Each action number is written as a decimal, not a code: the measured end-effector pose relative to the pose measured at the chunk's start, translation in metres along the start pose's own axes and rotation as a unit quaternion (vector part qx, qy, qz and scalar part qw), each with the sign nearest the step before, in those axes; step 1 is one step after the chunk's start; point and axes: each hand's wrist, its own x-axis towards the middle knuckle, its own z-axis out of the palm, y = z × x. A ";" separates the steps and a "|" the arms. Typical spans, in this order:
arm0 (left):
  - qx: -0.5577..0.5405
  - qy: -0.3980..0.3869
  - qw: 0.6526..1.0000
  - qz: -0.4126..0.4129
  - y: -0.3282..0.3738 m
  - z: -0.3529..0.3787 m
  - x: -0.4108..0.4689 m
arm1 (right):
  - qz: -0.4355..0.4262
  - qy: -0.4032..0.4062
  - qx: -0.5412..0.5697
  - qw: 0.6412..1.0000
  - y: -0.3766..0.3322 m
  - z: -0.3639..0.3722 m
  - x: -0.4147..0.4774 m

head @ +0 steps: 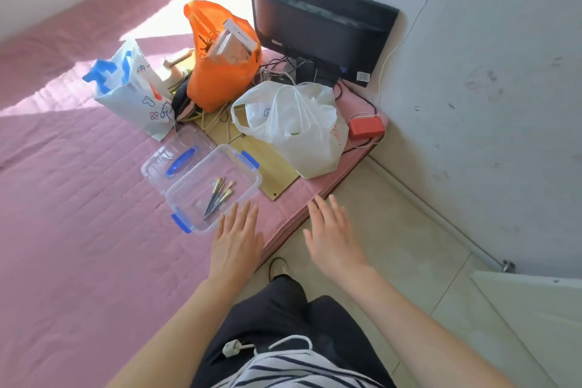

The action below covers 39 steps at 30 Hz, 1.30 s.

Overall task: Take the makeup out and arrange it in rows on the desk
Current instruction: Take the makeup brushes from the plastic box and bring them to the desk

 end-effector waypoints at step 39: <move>-0.158 0.042 0.945 -0.284 -0.146 0.110 0.158 | -0.221 -0.235 -0.035 0.946 -0.113 0.137 0.295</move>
